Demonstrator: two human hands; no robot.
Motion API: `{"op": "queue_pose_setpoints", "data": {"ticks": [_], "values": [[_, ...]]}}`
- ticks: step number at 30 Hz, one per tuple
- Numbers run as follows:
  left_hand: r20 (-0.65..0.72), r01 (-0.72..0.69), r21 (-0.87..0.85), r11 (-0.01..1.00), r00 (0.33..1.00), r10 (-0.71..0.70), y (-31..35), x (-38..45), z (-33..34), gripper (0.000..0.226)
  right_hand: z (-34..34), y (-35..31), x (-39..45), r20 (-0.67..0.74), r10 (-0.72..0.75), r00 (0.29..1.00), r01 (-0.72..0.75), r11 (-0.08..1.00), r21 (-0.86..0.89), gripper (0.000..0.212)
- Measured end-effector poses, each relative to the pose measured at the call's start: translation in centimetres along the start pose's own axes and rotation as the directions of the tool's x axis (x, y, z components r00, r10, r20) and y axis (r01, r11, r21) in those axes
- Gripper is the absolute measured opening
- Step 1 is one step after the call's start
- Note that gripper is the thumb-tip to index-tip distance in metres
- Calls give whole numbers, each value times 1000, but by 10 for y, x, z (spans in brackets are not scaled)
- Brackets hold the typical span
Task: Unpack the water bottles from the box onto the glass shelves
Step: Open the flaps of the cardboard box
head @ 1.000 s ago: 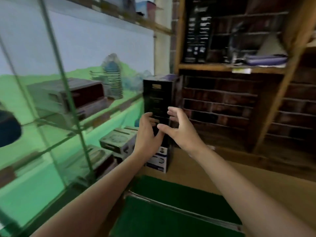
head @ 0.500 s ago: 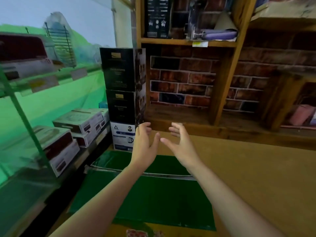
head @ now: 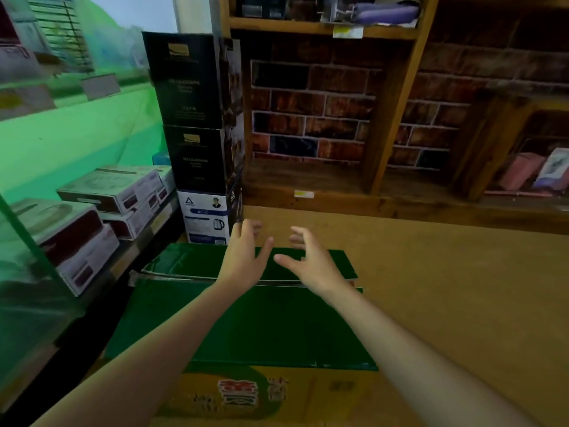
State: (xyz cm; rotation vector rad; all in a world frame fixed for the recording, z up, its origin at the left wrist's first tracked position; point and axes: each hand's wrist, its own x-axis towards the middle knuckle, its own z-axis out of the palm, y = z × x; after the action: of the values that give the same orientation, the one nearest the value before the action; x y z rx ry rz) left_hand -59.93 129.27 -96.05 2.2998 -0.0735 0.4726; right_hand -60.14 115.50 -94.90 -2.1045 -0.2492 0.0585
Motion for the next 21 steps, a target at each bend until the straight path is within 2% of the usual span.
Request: {"op": "queue_pose_setpoints", "data": {"ticks": [4, 9, 13, 17, 21], "values": [[52, 43, -5, 999, 998, -42, -7, -3, 1, 36, 2, 7, 1, 26, 13, 1000, -12, 999, -30, 72], [190, 84, 31, 996, 978, -88, -19, -13, 2, 34, 12, 8, -4, 117, 40, 992, -30, 996, -89, 75], [368, 66, 116, 991, 924, -105, -24, -19, 1, 30, 21, 10, -7, 234, 97, 967, -45, 974, -221, 76], [476, -9, 189, 982, 875, -83, -23, -22, -5, 23, 25, 10, -10, 353, 131, 926, 24, 915, -403, 82], [488, -34, 181, 983, 871, -60, -14, -18, -21, 22, 23, -5, -9, 338, 86, 937, 140, 795, -590, 58]]}}
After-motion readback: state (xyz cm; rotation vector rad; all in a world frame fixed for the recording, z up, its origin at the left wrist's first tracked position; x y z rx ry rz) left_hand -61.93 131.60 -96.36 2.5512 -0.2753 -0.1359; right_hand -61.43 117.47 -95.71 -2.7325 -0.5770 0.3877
